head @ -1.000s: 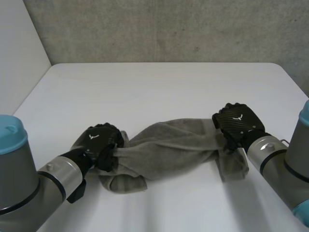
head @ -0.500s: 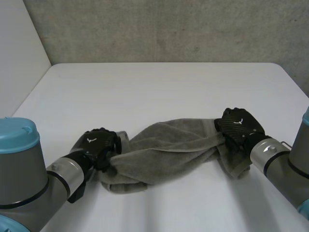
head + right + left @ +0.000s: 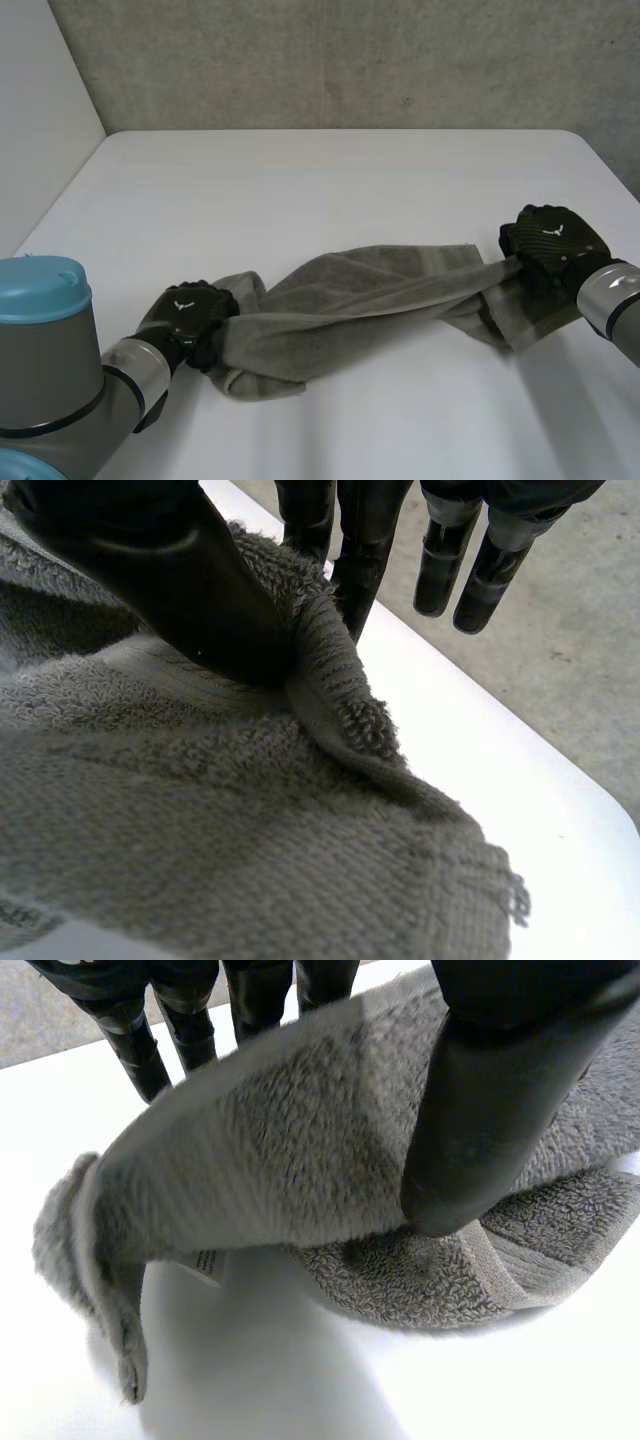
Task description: Fold the towel.
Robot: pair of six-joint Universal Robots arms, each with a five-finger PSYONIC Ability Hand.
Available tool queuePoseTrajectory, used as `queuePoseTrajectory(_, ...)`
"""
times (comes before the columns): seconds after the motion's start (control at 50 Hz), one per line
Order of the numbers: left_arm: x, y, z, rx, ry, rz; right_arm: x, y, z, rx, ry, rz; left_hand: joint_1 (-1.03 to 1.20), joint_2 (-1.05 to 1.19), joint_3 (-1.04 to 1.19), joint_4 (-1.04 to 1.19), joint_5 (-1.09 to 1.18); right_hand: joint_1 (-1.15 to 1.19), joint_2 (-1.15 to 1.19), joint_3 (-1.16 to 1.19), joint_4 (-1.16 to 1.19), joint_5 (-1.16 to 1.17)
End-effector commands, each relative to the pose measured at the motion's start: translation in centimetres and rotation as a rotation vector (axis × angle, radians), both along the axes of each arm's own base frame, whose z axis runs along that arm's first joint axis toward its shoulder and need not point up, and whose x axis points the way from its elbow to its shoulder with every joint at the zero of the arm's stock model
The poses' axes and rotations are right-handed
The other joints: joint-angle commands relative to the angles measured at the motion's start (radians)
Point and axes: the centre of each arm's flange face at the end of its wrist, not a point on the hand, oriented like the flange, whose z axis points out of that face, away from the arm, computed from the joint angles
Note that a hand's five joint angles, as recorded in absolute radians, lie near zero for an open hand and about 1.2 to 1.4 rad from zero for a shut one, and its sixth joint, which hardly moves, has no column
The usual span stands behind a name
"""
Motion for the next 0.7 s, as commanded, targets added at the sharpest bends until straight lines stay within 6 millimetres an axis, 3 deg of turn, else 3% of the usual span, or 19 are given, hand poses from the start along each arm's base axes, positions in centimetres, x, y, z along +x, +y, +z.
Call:
queuePoseTrajectory(0.02, 0.0, -0.1, 0.2, -0.008, 0.005, 0.002, -0.5, -0.3, 0.1, 0.000, -0.001, -0.017, 0.294, 0.285, -0.058, -0.066, 0.287, 0.084, 0.101, -0.053, -0.076, 0.069)
queuePoseTrajectory(0.08, 0.1, -0.2, 0.4, -0.012, 0.006, 0.006, -0.4, 0.0, 0.0, 0.029, 0.000, -0.012, 0.537, 0.528, -0.058, -0.066, 0.531, 0.084, 0.101, -0.053, -0.076, 0.069)
queuePoseTrajectory(0.18, 0.2, -0.7, 1.4, -0.049, 0.018, 0.012, -0.1, 0.8, 0.3, 0.089, 0.006, 0.025, 0.538, 0.529, -0.058, -0.066, 0.532, 0.084, 0.101, -0.053, -0.076, 0.069)
queuePoseTrajectory(0.26, 0.2, -2.1, 2.7, -0.118, 0.008, 0.012, 0.6, 0.7, 2.1, 0.088, 0.007, 0.097, 0.538, 0.529, -0.058, -0.066, 0.532, 0.084, 0.101, -0.053, -0.076, 0.069)
queuePoseTrajectory(0.36, -0.4, -5.5, 5.5, -0.264, -0.031, -0.004, 1.6, -0.7, 4.9, 0.039, -0.002, 0.150, 0.538, 0.529, -0.058, -0.066, 0.532, 0.084, 0.101, -0.053, -0.076, 0.069)
queuePoseTrajectory(0.44, -1.9, -10.1, 8.8, -0.421, -0.057, -0.012, 2.7, -2.8, 6.8, -0.025, -0.003, 0.172, 0.538, 0.529, -0.058, -0.066, 0.532, 0.084, 0.101, -0.053, -0.076, 0.069)
queuePoseTrajectory(0.46, -2.4, -11.5, 10.4, -0.467, -0.050, -0.006, 3.4, -3.9, 7.9, -0.069, -0.006, 0.187, 0.538, 0.529, -0.058, -0.066, 0.532, 0.084, 0.101, -0.053, -0.076, 0.069)
queuePoseTrajectory(0.48, -2.4, -11.5, 10.4, -0.468, -0.050, -0.005, 4.1, -4.9, 9.6, -0.131, -0.012, 0.198, 0.538, 0.529, -0.058, -0.066, 0.532, 0.084, 0.101, -0.053, -0.076, 0.069)
queuePoseTrajectory(0.5, -2.7, -12.9, 12.4, -0.520, -0.033, 0.008, 4.1, -4.9, 9.6, -0.132, -0.012, 0.198, 0.538, 0.529, -0.058, -0.066, 0.532, 0.084, 0.101, -0.053, -0.076, 0.069)
queuePoseTrajectory(0.52, -2.7, -12.9, 12.4, -0.521, -0.033, 0.008, 4.4, -5.9, 11.7, -0.211, -0.022, 0.198, 0.538, 0.529, -0.058, -0.066, 0.532, 0.084, 0.101, -0.053, -0.076, 0.069)
queuePoseTrajectory(0.54, -2.8, -14.1, 14.9, -0.584, -0.013, 0.033, 4.6, -6.6, 14.3, -0.300, -0.040, 0.195, 0.538, 0.529, -0.058, -0.066, 0.532, 0.084, 0.101, -0.053, -0.076, 0.069)
queuePoseTrajectory(0.56, -2.6, -14.9, 17.7, -0.657, 0.010, 0.065, 4.6, -6.6, 14.3, -0.301, -0.041, 0.195, 0.538, 0.529, -0.058, -0.066, 0.532, 0.084, 0.101, -0.053, -0.076, 0.069)
queuePoseTrajectory(0.58, -2.6, -14.9, 17.7, -0.658, 0.010, 0.065, 4.6, -7.1, 17.0, -0.393, -0.074, 0.180, 0.538, 0.529, -0.058, -0.066, 0.532, 0.084, 0.101, -0.053, -0.076, 0.069)
queuePoseTrajectory(0.6, -2.5, -15.0, 20.4, -0.729, 0.040, 0.088, 4.5, -7.3, 19.7, -0.483, -0.132, 0.158, 0.538, 0.529, -0.058, -0.066, 0.532, 0.084, 0.101, -0.053, -0.076, 0.069)
queuePoseTrajectory(0.62, -2.5, -14.7, 22.9, -0.793, 0.081, 0.100, 4.5, -7.3, 19.7, -0.484, -0.133, 0.158, 0.538, 0.529, -0.058, -0.066, 0.532, 0.084, 0.101, -0.053, -0.076, 0.069)
queuePoseTrajectory(0.64, -2.5, -14.7, 22.9, -0.794, 0.081, 0.100, 4.4, -7.0, 22.5, -0.573, -0.210, 0.147, 0.538, 0.529, -0.058, -0.066, 0.532, 0.084, 0.101, -0.053, -0.076, 0.069)
queuePoseTrajectory(0.66, -2.3, -13.7, 25.8, -0.863, 0.140, 0.105, 4.4, -7.0, 22.5, -0.574, -0.211, 0.147, 0.538, 0.529, -0.058, -0.066, 0.532, 0.084, 0.101, -0.053, -0.076, 0.069)
queuePoseTrajectory(0.68, -2.3, -13.7, 25.9, -0.864, 0.141, 0.105, 4.0, -6.3, 24.9, -0.652, -0.286, 0.143, 0.538, 0.529, -0.058, -0.066, 0.532, 0.084, 0.101, -0.053, -0.076, 0.069)
queuePoseTrajectory(0.7, -1.7, -12.6, 28.5, -0.924, 0.200, 0.117, 3.8, -5.7, 26.7, -0.711, -0.343, 0.153, 0.538, 0.529, -0.058, -0.066, 0.532, 0.084, 0.101, -0.053, -0.076, 0.069)
